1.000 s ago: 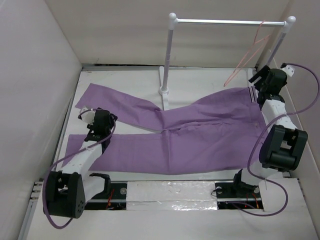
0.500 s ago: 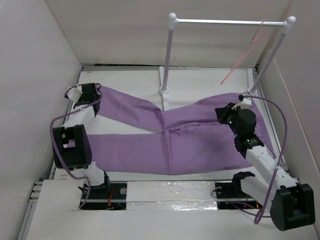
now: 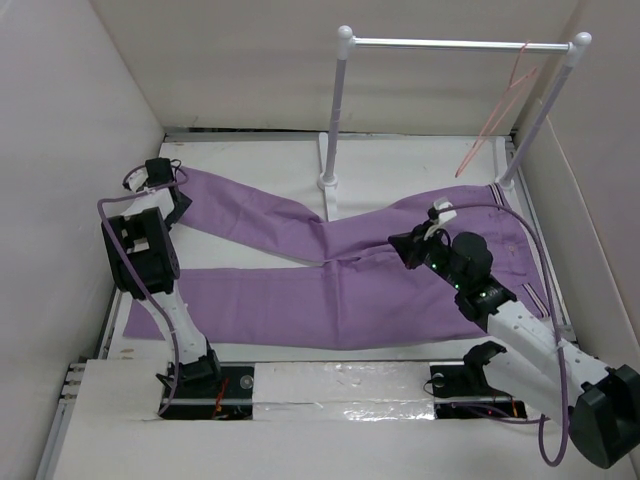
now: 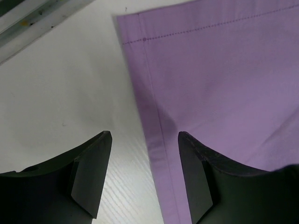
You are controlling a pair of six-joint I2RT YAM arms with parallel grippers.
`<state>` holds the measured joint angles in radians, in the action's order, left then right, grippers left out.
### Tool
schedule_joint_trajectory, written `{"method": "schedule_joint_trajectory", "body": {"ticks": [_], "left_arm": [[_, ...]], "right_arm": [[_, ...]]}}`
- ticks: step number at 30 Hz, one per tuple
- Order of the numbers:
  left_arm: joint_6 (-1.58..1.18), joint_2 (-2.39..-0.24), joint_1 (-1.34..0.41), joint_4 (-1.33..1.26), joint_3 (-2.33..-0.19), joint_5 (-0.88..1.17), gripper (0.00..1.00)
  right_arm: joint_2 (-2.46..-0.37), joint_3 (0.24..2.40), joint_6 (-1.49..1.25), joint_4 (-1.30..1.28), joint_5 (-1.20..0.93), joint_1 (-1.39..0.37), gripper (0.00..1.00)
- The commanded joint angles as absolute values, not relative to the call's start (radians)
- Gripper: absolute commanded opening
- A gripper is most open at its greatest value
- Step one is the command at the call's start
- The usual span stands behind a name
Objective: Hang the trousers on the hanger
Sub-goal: Flatten out the trousers at the center of the board.
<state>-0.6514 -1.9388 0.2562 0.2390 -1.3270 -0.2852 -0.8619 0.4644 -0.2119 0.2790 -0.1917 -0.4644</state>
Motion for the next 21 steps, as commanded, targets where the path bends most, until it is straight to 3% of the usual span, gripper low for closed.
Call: {"method": "schedule_joint_trajectory", "body": {"ticks": [1,10,13,14,19,21], "left_arm": [[-0.591,-1.963,0.255,0.268,-1.394,-0.252,0.57],[-0.598,-2.042,0.255,0.258,-1.430,-0.259,0.54],[-0.588,-2.071,0.255,0.256,-1.446,-0.267,0.48],[-0.586,-2.085,0.255,0.256,-1.450,-0.267,0.36],[-0.580,-2.091,0.255,0.242,-1.453,-0.271,0.00],[-0.586,-2.080,0.255,0.247,-1.448,-0.284,0.00]], "right_arm": [[-0.896,0.465,-0.167,0.377,-0.178,-0.521,0.08],[-0.902,0.495,-0.135,0.339,-0.097,-0.623,0.09],[-0.870,0.502,-0.121,0.308,-0.051,-0.635,0.10],[-0.864,0.497,-0.123,0.308,-0.032,-0.635,0.10],[-0.839,0.489,-0.124,0.307,-0.012,-0.635,0.10],[-0.839,0.483,-0.129,0.314,0.024,-0.635,0.10]]}}
